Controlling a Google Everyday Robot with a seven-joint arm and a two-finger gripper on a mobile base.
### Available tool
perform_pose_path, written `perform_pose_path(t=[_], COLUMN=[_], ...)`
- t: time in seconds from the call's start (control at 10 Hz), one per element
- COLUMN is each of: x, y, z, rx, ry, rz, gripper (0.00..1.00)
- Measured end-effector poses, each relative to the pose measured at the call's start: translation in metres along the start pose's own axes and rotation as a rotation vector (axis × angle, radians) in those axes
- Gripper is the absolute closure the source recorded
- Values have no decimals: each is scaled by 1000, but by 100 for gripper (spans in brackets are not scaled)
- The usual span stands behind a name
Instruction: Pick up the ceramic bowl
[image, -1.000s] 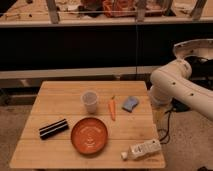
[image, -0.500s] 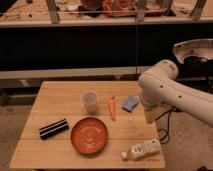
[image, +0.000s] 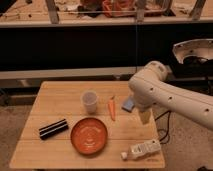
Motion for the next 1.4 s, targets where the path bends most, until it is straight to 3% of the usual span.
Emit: perform_pose_path(t=[0.3, 0.5, 0.8, 1.2, 1.4], x=[-11, -22, -31, -44, -44], y=[-3, -4, -7, -8, -6], z=[0, 1, -1, -2, -2], rx=[-2, -6, -1, 0, 0], ry=[10, 12, 9, 11, 12], rz=[-80, -171, -233, -385, -400], gripper=[20, 20, 20, 20, 20])
